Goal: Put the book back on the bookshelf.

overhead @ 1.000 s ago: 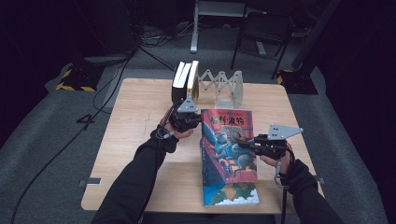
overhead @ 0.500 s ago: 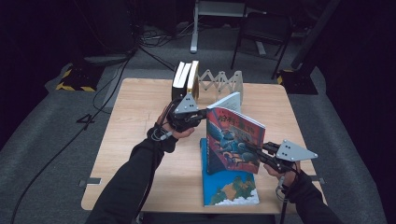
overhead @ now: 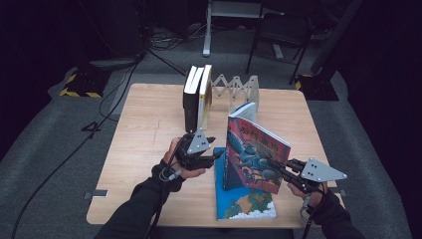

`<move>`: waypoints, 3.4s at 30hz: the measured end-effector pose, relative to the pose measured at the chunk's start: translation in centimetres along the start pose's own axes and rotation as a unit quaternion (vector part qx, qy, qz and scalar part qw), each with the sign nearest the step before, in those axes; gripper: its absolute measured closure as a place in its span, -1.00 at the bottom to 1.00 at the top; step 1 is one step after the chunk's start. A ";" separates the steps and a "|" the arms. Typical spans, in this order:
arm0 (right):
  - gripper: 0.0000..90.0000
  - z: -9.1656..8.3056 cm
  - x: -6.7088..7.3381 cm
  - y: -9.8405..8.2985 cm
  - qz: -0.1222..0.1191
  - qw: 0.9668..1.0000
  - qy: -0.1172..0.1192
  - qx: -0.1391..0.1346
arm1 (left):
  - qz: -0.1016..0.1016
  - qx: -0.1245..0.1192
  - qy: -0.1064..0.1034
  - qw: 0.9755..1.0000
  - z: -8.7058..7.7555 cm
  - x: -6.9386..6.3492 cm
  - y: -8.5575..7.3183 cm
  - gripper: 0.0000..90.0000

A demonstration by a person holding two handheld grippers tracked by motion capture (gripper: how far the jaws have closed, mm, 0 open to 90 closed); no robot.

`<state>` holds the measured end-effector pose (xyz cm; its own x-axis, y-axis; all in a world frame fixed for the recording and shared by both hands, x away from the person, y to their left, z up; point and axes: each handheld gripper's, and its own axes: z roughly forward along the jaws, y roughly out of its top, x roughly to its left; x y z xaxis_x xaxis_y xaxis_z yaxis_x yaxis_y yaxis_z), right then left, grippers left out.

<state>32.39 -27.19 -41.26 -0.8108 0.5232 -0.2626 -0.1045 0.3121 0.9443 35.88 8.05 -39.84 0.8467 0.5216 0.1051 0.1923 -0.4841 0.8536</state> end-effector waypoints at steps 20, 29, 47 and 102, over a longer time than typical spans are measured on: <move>0.90 -0.4 0.4 -0.1 -0.006 1.000 -0.008 0.001 | -0.026 0.026 -0.098 0.995 6.6 -3.1 -2.0 -0.43; 0.87 -0.4 0.6 0.1 -0.016 1.000 -0.006 0.003 | -0.057 -0.032 -0.097 0.993 6.6 -1.2 0.4 -0.27; 0.83 -0.2 -0.7 0.4 -0.016 0.999 -0.027 0.013 | 0.021 -0.079 -0.048 0.996 3.8 -2.3 2.1 0.42; -0.07 1.7 -2.5 1.3 0.053 0.998 -0.030 0.005 | 0.019 -0.107 -0.063 0.992 2.2 -4.0 1.3 0.39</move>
<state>35.24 -26.78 -39.73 -0.7809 0.5999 -0.1738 -0.0141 0.2612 0.9652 33.78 3.78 -40.27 0.9096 0.4064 0.0861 0.0606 -0.3348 0.9404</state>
